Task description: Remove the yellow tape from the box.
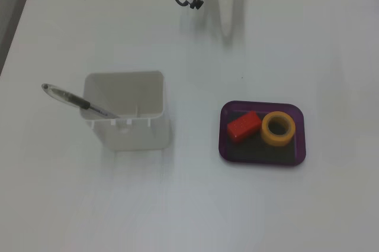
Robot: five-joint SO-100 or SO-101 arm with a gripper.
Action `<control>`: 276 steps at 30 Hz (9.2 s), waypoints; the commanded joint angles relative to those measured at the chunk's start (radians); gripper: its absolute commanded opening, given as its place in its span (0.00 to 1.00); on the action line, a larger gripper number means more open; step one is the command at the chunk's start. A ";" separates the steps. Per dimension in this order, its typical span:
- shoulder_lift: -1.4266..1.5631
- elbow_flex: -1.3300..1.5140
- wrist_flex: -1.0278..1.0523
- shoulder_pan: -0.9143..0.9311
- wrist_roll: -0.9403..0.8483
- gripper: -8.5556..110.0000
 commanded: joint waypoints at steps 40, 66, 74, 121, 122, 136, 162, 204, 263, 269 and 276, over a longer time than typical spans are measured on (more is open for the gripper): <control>-1.022 -0.927 -0.236 -0.133 0.006 0.07; -2.106 -1.790 -0.216 -0.255 0.071 0.20; -2.172 -1.855 -0.206 -0.255 0.071 0.20; -2.174 -1.838 -0.160 -0.184 0.026 0.12; -2.174 -1.838 -0.161 -0.184 0.026 0.10; -2.224 -1.852 -0.183 -0.190 0.038 0.07; -1.571 -1.763 0.230 -0.184 0.031 0.07; -1.190 -0.653 -0.578 0.018 -0.051 0.19; 0.057 0.018 -0.040 0.032 -0.044 0.09; 0.057 0.018 -0.040 0.032 -0.044 0.09; 0.057 0.018 -0.040 0.032 -0.044 0.09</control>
